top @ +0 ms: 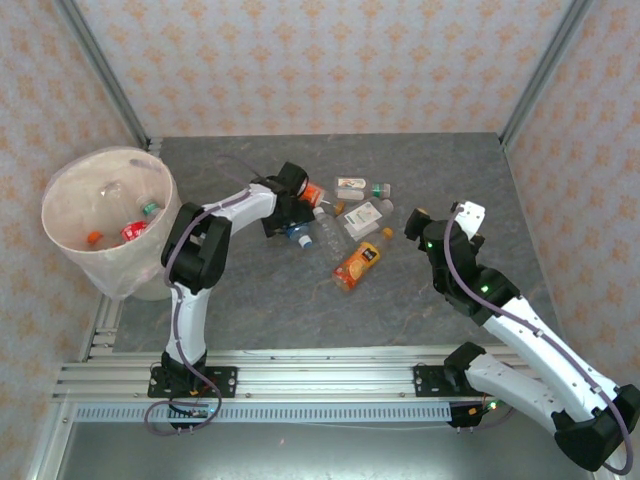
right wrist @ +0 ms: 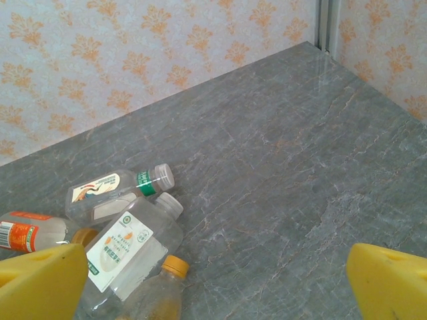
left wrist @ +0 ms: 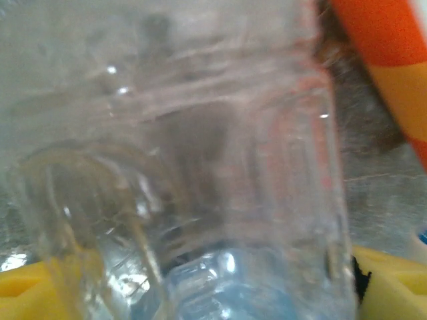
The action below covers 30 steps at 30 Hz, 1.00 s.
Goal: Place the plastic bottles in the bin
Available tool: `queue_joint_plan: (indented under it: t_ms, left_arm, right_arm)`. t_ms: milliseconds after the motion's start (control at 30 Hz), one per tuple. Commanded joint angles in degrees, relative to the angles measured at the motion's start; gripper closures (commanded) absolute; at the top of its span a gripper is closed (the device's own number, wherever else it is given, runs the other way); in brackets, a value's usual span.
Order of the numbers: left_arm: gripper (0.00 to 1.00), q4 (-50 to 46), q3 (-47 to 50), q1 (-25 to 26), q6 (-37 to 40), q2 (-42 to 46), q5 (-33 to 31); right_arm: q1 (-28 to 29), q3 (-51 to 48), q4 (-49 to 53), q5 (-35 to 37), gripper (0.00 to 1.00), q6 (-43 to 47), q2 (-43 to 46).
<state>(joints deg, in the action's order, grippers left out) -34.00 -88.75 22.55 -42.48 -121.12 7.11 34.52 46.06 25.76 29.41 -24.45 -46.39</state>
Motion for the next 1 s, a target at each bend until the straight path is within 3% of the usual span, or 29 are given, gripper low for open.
queue_joint_plan:
  t_ms: [0, 333, 567, 733, 967]
  left_arm:
    - [0.12, -0.47, -1.51, 0.0, 2.08, -1.48, 2.77]
    - [0.22, -0.17, -0.73, -0.05, 2.49, 0.35, 1.95]
    - [0.47, -1.5, -1.22, -0.07, 3.69, 3.46, 0.8]
    - [0.48, -2.08, -0.74, -0.05, 4.15, 5.87, -0.41]
    - [0.47, -1.4, 2.26, -0.05, 5.3, 11.33, -3.27]
  right_arm:
    - [-0.48, -0.78, 0.78, 1.85, 0.01, -0.16, 0.34]
    - [-0.68, -1.07, 1.19, 2.14, 0.01, 0.37, 0.34]
    - [-0.8, -1.26, 0.48, 2.14, 0.01, 0.9, -0.01]
    - [-0.94, -0.98, -0.24, 1.37, 0.01, 1.37, -0.87]
    - [-0.91, -2.2, -7.37, -10.4, 0.01, 6.19, 0.24]
